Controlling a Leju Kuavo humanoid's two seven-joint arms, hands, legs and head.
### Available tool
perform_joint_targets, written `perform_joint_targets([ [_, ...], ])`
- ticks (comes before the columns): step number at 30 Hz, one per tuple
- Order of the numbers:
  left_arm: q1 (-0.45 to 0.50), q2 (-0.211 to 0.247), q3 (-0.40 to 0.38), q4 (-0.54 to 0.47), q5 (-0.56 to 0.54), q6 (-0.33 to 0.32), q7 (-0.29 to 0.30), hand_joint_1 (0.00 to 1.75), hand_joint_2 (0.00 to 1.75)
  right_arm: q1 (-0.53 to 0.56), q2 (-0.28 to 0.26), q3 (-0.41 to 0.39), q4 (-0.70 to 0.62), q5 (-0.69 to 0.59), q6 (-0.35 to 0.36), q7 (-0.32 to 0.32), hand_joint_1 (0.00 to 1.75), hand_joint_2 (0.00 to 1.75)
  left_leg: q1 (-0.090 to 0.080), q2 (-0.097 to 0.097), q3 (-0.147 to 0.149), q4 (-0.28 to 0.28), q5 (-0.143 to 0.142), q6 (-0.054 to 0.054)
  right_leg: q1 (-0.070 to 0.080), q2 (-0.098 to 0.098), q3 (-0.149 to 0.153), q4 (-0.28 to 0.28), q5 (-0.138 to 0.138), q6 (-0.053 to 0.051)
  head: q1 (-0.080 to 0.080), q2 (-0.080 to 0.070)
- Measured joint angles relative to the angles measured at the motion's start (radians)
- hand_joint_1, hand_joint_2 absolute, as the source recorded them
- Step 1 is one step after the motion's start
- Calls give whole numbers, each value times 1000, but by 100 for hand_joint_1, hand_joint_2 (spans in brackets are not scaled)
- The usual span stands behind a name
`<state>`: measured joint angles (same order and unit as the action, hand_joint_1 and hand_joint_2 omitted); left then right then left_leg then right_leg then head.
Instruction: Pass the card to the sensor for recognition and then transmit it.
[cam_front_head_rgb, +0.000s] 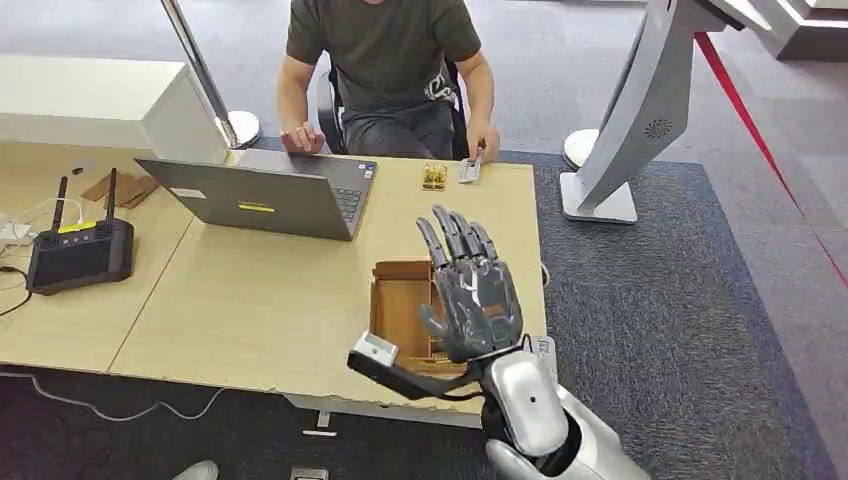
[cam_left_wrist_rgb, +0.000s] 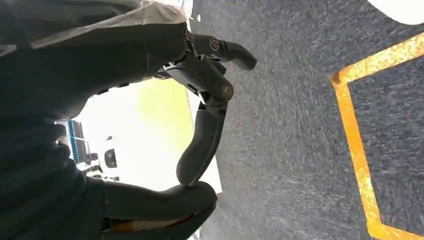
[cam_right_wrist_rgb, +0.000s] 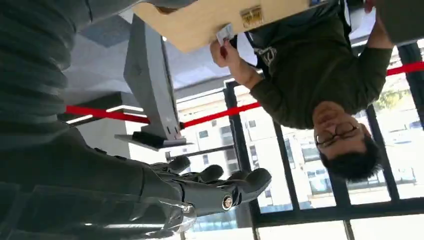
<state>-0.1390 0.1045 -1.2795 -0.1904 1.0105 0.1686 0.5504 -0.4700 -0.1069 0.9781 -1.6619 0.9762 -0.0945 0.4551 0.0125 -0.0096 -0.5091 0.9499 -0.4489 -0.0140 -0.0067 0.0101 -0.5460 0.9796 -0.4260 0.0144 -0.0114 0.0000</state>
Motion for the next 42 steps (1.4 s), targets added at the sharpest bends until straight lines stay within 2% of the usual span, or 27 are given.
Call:
perform_joint_targets([
  [8, 15, 10, 0, 0, 3, -6, -9, 0, 175, 86, -75, -17, -210, -1, 24, -10, 0, 175, 0, 1, 0, 0, 0, 0, 0, 0, 0, 0, 0, 0, 0, 0],
  [20, 15, 14, 19, 0, 15, -9, -8, 0, 175, 205, -121, -36, -335, 34, 133, -58, 0, 175, 0, 1, 0, 0, 0, 0, 0, 0, 1, 0, 0, -1, 0, 0],
  [25, 15, 14, 27, 0, 20, -6, 8, 0, 175, 216, -121, -31, -304, 9, 181, -70, 0, 175, 0, 1, -1, 0, 0, 0, 0, 0, 1, 0, 0, -1, 0, 0],
  [29, 14, 14, 35, 0, 14, 2, 23, 0, 175, 219, -111, -22, -228, 18, 188, -56, 0, 175, 0, 1, -1, 0, 1, 0, 0, 0, 1, 0, 0, -1, 0, 0],
  [39, 14, 13, 50, 0, 17, 10, 45, 0, 175, 233, -76, -19, -36, 47, 144, -58, 0, 175, 0, 0, -1, 0, 1, 0, 0, 0, 0, 0, 0, -1, 0, 0],
  [42, 15, 13, 56, 0, 17, 10, 49, 0, 175, 233, -61, -21, 24, 88, 92, -55, 0, 175, 0, 0, -1, 0, 1, 0, 0, 0, 0, 0, 1, -1, 0, 0],
])
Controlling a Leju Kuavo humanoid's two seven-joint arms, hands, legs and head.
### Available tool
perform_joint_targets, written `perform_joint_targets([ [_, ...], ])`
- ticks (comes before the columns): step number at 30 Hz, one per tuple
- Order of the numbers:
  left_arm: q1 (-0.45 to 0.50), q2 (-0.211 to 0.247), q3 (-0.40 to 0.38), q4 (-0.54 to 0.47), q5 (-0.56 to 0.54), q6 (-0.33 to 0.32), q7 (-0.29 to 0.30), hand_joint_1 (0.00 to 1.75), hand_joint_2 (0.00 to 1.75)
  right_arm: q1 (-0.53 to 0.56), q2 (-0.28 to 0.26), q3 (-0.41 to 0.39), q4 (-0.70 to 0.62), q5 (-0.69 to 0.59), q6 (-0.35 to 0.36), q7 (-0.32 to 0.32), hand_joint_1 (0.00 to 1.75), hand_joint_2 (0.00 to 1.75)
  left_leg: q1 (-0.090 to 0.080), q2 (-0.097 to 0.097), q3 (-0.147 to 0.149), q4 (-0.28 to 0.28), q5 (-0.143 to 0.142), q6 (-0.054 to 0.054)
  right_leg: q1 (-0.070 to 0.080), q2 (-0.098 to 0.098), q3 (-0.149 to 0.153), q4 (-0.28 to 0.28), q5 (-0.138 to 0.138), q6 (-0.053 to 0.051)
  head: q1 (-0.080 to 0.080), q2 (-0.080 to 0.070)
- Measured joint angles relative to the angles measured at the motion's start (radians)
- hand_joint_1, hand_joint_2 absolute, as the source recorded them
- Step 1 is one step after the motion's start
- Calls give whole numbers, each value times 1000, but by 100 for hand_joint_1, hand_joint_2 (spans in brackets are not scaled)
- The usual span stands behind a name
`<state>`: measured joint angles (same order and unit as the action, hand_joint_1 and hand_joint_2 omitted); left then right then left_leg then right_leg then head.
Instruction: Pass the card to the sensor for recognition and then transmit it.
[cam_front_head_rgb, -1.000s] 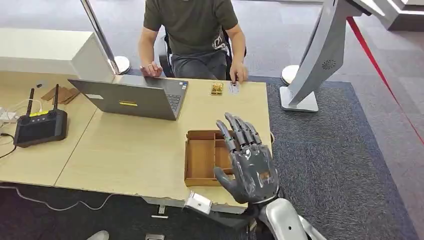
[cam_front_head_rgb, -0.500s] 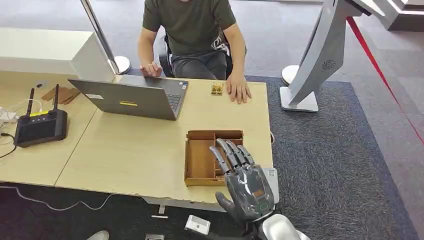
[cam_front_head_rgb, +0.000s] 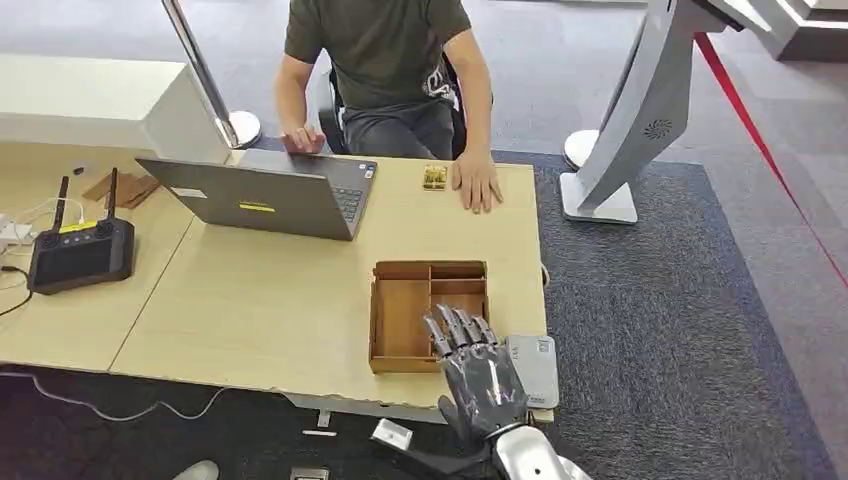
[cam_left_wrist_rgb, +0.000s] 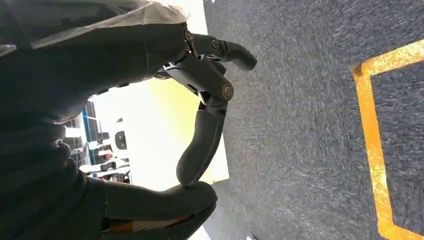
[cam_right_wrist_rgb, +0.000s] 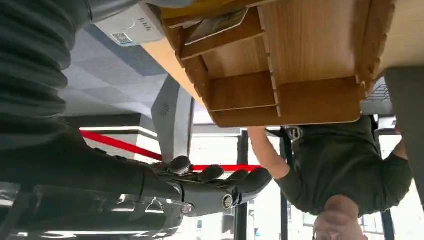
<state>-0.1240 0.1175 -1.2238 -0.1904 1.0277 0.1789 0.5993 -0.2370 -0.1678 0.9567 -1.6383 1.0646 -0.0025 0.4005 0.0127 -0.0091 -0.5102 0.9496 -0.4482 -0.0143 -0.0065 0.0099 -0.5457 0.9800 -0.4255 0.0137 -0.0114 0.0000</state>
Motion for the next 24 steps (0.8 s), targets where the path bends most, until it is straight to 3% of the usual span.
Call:
perform_joint_targets([
  [5, 0, 0, 11, 0, 2, 0, 10, 0, 175, 0, 37, -16, 111, 20, -88, -8, 0, 175, 0, 0, 0, 0, 0, 0, 0, 0, 0, 0, 0, 0, 0, 0],
  [24, 1, 0, 36, -1, 5, 15, 17, 0, 175, -43, 116, -49, 344, 18, -199, -14, 0, 175, 0, 0, 0, 0, 0, 0, 0, 0, 0, 0, 0, 0, 0, 0],
])
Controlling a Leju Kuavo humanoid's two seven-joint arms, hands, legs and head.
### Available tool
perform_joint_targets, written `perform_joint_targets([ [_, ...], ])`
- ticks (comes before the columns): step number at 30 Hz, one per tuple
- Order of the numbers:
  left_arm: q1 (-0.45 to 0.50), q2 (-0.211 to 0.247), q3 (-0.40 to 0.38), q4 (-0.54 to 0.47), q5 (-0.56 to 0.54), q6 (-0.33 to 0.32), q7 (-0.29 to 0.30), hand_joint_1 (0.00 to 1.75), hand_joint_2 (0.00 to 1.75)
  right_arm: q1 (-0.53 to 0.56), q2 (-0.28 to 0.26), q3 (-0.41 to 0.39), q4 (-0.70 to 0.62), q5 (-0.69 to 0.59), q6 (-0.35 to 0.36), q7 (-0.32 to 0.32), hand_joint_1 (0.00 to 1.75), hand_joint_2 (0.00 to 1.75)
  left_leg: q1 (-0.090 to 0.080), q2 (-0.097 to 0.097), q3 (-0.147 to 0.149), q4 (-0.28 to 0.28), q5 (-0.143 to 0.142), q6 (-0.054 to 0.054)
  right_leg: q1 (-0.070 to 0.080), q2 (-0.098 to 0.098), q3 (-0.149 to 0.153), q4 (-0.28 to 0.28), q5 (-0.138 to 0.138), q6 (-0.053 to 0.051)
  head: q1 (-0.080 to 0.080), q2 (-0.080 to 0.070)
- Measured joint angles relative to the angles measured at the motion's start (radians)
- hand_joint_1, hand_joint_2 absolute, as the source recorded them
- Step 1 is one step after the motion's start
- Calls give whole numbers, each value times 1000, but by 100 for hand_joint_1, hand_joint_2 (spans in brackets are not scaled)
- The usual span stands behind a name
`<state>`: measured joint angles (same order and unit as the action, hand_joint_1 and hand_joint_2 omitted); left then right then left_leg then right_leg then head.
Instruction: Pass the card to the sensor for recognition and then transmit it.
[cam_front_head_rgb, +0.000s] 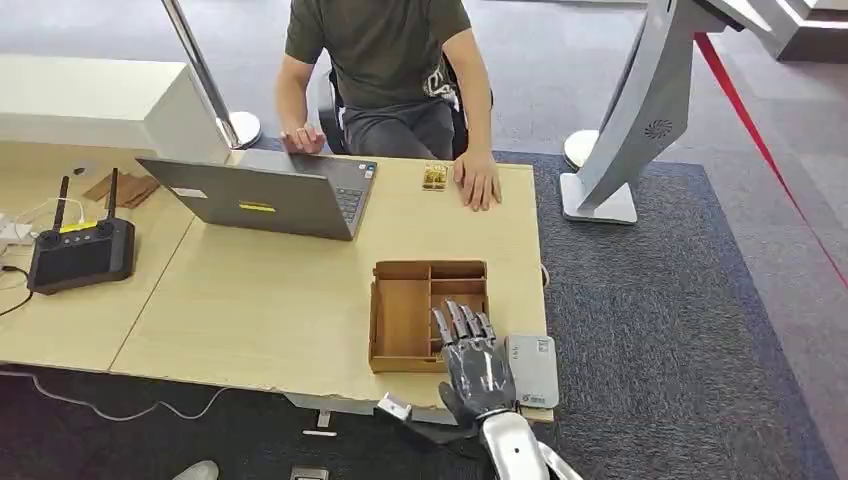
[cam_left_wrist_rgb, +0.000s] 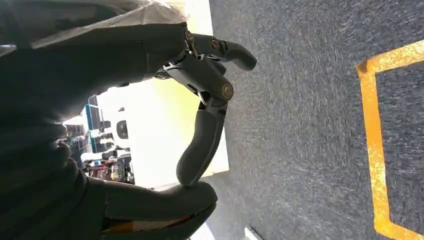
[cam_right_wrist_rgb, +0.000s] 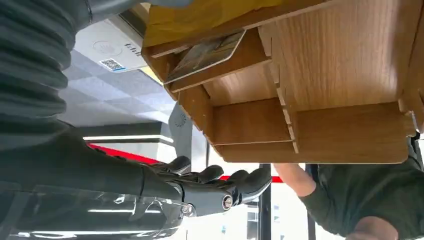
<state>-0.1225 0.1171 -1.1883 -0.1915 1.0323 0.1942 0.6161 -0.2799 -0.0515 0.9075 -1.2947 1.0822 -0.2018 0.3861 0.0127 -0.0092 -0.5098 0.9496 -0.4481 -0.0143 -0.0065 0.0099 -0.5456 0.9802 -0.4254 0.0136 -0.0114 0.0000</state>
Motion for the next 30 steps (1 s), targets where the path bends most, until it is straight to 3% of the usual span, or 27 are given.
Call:
perform_joint_targets([
  [30, 2, 0, 25, -2, 2, 6, -2, 0, 175, -29, 21, -10, 78, 5, -13, 39, 0, 175, 0, 0, 0, 0, 0, 0, 0, 0, 0, 0, 0, 0, 0, 0],
])
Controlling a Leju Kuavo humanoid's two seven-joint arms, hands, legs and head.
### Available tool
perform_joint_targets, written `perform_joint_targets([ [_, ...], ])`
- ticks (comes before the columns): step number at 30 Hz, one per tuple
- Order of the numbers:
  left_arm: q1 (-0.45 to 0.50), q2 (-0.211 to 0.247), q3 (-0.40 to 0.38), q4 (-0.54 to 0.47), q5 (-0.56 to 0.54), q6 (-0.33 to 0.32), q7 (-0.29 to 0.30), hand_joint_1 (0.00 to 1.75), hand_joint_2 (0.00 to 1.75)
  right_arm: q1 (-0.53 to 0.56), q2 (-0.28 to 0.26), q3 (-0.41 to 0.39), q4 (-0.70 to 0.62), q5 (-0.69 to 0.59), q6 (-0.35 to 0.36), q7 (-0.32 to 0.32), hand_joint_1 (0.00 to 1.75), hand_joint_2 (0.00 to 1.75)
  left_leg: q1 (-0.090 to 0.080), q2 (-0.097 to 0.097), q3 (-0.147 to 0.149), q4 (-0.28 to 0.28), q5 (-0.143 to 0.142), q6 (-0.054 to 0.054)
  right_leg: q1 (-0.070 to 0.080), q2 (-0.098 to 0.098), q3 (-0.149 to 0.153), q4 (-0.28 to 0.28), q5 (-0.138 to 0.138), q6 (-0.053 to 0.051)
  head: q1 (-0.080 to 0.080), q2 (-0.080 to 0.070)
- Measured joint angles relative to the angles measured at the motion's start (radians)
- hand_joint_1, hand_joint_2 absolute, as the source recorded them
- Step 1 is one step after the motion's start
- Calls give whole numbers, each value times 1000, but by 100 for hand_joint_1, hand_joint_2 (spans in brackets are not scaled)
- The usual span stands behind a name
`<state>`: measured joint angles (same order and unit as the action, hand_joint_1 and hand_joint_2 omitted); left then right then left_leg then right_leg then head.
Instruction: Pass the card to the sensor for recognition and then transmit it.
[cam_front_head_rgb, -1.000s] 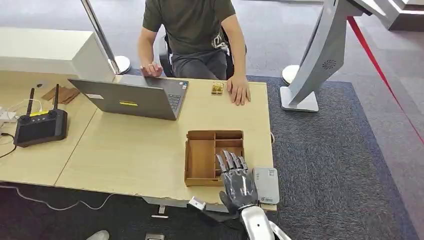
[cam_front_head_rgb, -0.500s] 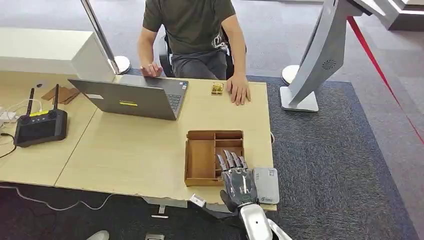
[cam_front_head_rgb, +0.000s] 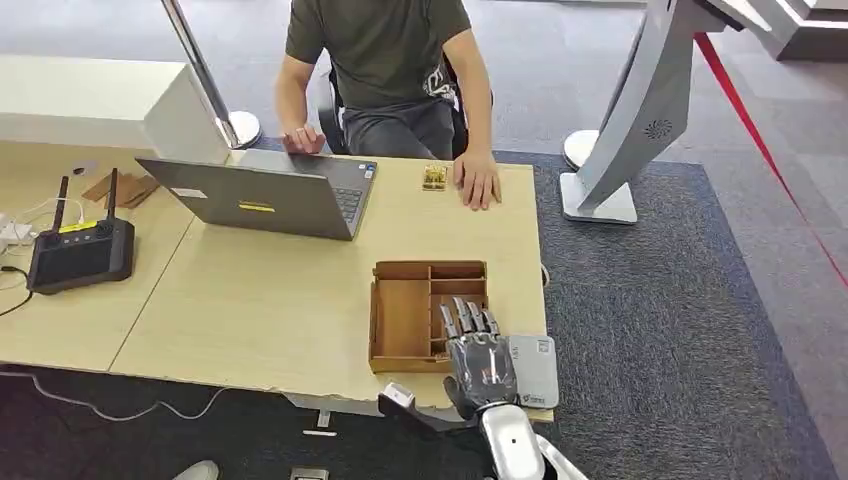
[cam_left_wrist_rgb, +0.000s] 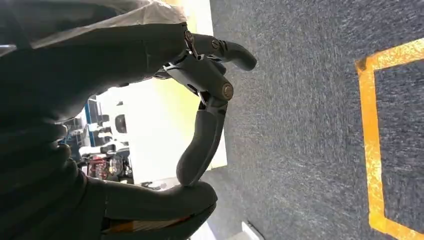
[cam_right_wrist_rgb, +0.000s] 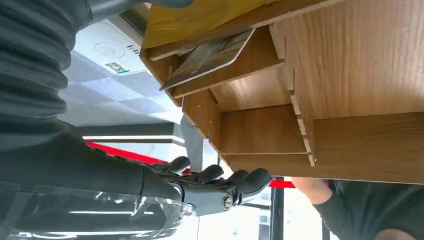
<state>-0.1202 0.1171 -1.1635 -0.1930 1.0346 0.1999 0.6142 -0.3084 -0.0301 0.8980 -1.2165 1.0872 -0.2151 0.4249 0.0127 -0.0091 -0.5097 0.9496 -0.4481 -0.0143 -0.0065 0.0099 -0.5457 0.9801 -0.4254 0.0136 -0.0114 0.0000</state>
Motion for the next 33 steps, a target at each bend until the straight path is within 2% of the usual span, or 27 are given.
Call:
perform_joint_targets([
  [17, 3, 0, 8, -8, 1, 14, -2, 0, 175, 2, -12, -32, -10, 3, 22, 29, 0, 175, 0, 0, 0, 0, 0, 0, 0, 0, 0, 0, 0, 0, 0, 0],
  [33, 3, 0, 8, -8, -7, 15, -3, 0, 175, 1, 0, -30, -10, -11, 25, 3, 0, 175, 0, 0, 0, 0, 0, 0, 0, 0, 0, 0, 0, 0, 0, 0],
])
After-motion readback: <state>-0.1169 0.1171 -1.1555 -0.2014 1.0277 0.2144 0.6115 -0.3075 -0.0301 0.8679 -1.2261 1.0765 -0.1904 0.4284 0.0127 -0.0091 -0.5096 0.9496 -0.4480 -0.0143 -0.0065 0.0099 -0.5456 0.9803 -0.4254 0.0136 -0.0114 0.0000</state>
